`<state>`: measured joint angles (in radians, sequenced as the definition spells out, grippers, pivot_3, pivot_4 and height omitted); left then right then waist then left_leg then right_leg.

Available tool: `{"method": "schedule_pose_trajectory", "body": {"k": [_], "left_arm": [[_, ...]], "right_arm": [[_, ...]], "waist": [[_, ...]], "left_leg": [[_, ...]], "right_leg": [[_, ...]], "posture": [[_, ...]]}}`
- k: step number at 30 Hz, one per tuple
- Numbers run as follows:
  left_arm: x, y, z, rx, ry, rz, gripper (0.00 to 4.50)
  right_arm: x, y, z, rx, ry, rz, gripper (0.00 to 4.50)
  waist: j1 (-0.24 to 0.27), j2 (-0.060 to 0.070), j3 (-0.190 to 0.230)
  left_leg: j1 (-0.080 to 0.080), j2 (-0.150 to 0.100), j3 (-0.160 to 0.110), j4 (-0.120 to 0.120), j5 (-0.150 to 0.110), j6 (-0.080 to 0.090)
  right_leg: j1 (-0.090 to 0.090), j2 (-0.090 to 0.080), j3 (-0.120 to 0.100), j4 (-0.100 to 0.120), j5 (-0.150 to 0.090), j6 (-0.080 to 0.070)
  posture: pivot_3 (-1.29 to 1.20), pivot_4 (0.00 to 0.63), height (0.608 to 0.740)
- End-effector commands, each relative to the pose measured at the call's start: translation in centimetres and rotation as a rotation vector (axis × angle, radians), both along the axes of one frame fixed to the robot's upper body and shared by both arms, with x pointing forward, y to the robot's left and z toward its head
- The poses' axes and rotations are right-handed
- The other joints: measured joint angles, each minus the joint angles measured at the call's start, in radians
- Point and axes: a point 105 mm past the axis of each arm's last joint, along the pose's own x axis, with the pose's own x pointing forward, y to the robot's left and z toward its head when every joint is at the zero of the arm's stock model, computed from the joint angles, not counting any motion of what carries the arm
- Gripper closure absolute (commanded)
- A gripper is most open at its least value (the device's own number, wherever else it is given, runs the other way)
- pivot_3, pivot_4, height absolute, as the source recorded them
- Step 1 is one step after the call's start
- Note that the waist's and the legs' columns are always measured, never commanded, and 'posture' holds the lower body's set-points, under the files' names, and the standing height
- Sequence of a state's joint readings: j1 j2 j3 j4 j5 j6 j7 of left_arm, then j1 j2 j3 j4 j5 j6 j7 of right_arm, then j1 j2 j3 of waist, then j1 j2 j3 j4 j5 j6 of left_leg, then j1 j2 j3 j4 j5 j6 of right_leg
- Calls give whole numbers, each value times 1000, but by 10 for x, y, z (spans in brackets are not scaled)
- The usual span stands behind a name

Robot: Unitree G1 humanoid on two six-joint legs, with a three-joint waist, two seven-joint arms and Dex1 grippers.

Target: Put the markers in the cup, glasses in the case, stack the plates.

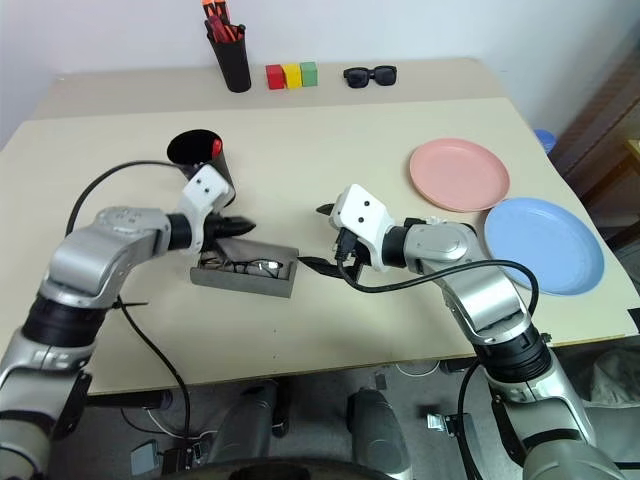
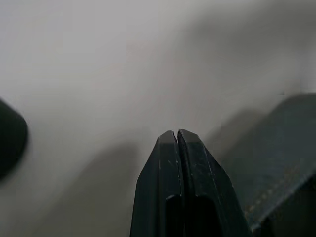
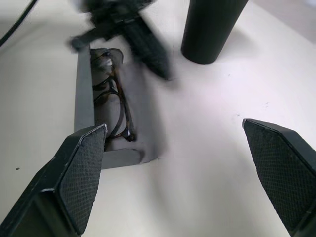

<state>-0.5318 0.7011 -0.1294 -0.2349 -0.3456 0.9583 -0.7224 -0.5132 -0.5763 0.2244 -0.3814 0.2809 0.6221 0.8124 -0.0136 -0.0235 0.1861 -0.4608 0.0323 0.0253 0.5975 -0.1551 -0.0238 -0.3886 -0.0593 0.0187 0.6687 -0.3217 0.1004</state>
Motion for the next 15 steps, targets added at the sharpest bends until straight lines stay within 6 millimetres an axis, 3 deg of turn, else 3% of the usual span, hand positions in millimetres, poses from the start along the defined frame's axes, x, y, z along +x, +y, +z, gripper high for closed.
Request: {"method": "schedule_pose_trajectory", "body": {"k": [1,7,10,15], "left_arm": [[-17,8,0,13,-19,-2,4482],[-52,4,-6,-38,-66,-93,4482],[-59,5,-12,-22,-114,-100,4482],[-56,3,5,-152,-255,-66,4482]], "right_arm": [[3,-1,13,13,-60,7,0],[22,-8,18,21,-78,-57,0],[35,-15,18,5,-85,-114,0],[80,-55,15,-75,-116,-399,0]], "waist": [[0,0,0],[2,0,0],[3,0,0],[4,0,0]], "left_leg": [[0,0,0,0,0,0],[1,0,0,0,0,0],[1,0,0,0,0,0],[0,0,0,0,0,0]], "right_leg": [[0,0,0,0,0,0],[0,-3,0,0,0,0],[0,-3,0,0,0,0],[0,-3,0,0,0,0]], "posture": [[0,150,740],[0,150,740],[0,150,740],[0,150,740]]}}
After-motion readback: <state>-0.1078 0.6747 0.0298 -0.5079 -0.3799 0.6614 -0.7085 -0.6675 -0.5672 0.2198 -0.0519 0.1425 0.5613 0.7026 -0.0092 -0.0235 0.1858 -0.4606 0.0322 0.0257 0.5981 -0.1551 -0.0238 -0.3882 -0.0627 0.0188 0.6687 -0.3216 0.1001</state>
